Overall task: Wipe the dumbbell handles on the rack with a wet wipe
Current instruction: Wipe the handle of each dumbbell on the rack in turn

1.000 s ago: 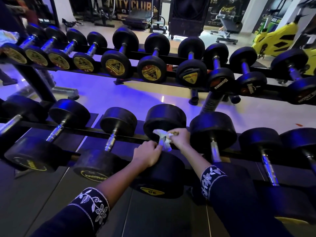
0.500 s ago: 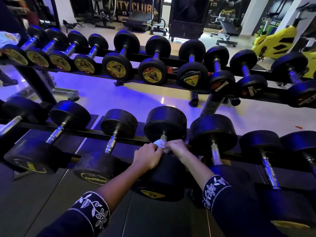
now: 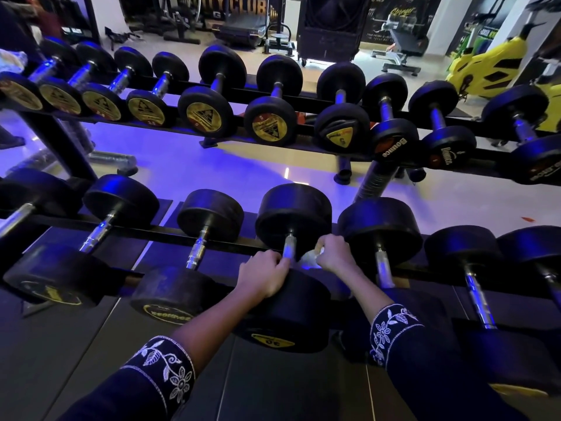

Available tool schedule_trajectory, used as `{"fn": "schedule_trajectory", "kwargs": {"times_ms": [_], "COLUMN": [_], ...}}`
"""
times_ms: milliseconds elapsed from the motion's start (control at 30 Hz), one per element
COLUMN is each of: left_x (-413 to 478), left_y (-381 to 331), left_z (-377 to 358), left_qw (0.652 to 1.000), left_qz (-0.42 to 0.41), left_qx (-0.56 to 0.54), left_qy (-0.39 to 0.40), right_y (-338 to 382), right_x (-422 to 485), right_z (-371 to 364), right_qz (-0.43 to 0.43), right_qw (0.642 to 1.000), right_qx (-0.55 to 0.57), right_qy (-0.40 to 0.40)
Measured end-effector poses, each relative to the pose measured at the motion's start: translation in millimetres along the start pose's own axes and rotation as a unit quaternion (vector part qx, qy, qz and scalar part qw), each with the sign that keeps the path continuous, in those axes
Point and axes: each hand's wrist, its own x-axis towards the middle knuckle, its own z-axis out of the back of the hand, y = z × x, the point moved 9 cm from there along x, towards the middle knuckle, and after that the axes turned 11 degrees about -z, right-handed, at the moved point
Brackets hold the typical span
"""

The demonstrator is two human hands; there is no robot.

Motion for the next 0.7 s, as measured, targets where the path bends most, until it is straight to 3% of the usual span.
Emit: {"fn": "schedule_trajectory", "kwargs": {"times_ms": [100,200,367,600,700], "left_x": [-0.2,-0.9,-0.7,0.0,-1.3], "left_y": [-0.4,-1.4,-1.1,1.0,0.3], "left_z": [0.1,1.0,1.0,-0.6,0.1], "left_qw": [1.000,1.000,1.000,1.000,1.000], "left_qz": [0.001,0.002,0.000,0.007,0.007], "left_qx": [0.000,0.000,0.004,-0.003,-0.006], "left_qy": [-0.002,-0.005,-0.004,0.002,-0.001], "right_y": [18.2,26.3,5.1,6.5,-7.6], "right_x": [-20.7,-27.7,-25.7,-18.1,-8.5], "right_z": [-30.7,-41.6,-46.2,-39.1,-30.8], "right_qz": [-0.019,-0.044,-0.118,-0.134,-0.168], "right_qw": [0.965,0.914,0.881,0.904,0.918], "right_qx": [0.182,0.309,0.412,0.382,0.354], "right_qy": [0.190,0.259,0.200,0.134,0.058]}}
